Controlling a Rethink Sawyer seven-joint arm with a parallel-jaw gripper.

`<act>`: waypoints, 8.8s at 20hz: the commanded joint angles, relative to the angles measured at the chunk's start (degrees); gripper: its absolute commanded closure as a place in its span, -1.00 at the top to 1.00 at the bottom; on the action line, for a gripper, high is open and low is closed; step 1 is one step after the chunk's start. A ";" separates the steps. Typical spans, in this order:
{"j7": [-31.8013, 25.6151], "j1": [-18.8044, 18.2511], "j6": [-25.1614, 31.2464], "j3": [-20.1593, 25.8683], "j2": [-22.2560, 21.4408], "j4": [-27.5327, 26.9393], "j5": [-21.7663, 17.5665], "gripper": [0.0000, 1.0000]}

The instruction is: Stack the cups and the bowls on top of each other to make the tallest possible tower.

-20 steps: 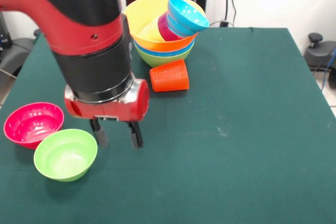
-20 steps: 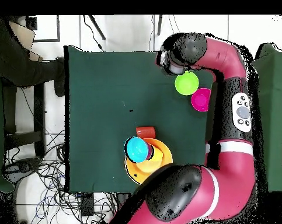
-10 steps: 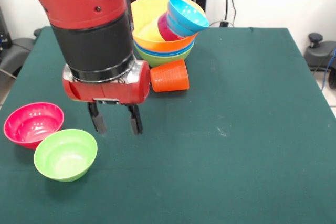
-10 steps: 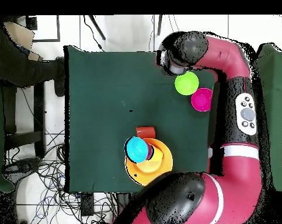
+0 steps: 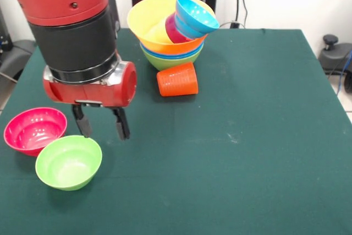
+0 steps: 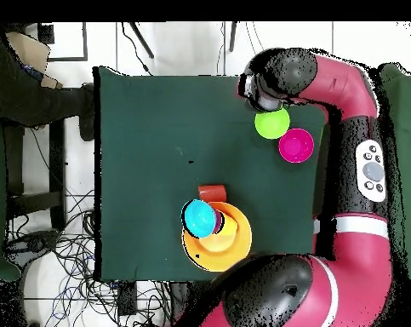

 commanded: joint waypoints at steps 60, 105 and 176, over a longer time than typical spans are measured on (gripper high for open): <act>-17.83 -3.66 -16.64 0.18 5.30 11.71 -10.94 1.00; 2.19 0.99 -17.48 -2.41 -10.34 31.71 -5.86 -1.00; 14.14 18.38 -29.81 -20.31 -28.28 62.95 17.28 -1.00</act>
